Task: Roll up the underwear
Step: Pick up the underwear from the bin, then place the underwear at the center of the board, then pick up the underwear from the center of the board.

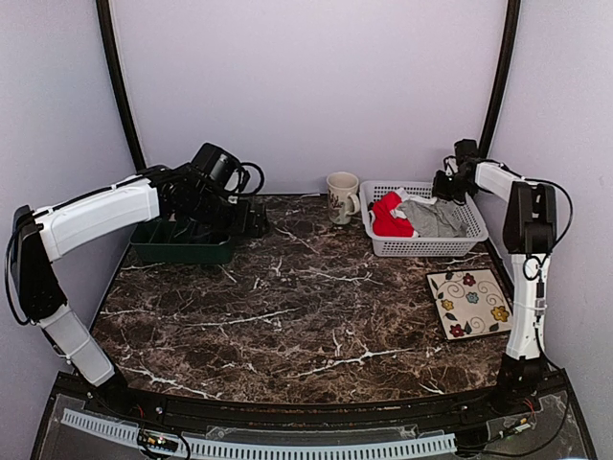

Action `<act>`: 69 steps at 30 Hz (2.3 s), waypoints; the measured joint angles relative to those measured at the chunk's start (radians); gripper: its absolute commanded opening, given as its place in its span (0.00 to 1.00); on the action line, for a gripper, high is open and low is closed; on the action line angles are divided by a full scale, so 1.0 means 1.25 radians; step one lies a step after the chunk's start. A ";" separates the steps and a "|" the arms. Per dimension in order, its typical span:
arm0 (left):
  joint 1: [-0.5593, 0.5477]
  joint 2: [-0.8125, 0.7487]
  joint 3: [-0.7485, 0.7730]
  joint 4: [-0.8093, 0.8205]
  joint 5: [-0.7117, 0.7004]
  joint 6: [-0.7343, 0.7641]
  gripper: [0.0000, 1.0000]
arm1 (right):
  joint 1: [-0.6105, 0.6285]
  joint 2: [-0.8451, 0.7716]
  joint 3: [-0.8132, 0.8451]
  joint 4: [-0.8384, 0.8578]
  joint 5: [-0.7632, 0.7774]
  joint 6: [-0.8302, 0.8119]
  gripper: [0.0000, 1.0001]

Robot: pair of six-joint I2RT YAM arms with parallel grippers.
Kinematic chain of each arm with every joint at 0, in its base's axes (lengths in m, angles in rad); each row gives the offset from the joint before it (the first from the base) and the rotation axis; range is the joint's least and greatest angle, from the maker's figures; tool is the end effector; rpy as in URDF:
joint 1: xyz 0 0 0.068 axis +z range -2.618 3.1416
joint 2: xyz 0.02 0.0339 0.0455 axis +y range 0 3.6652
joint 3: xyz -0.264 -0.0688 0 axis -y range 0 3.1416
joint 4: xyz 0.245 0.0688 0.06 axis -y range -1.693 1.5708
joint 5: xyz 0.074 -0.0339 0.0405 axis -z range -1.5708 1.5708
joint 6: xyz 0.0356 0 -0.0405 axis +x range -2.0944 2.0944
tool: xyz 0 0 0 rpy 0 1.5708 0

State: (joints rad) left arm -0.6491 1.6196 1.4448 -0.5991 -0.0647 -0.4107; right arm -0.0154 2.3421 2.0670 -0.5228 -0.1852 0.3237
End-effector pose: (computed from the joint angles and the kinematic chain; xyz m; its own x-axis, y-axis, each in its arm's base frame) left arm 0.2905 -0.2175 0.3171 -0.7366 0.0588 -0.6738 0.2970 0.9232 -0.2441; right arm 0.5322 -0.0016 0.2160 -0.7147 0.3237 -0.6200 0.1202 0.9301 0.3471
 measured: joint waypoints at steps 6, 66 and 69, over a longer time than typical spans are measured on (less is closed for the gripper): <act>0.032 0.000 0.000 0.009 0.015 0.017 0.99 | 0.000 -0.140 -0.035 0.011 -0.046 0.006 0.00; 0.121 -0.136 -0.378 0.209 0.383 0.067 0.99 | 0.770 -0.670 -0.797 -0.010 0.013 -0.360 0.54; 0.121 -0.136 -0.378 0.219 0.381 0.065 0.99 | 0.798 -0.641 -0.806 0.012 0.068 -0.426 0.56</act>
State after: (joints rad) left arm -0.4976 1.4502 0.9722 -0.3248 0.4122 -0.3298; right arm 0.9825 1.5414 1.0595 -0.5083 -0.1001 -0.2092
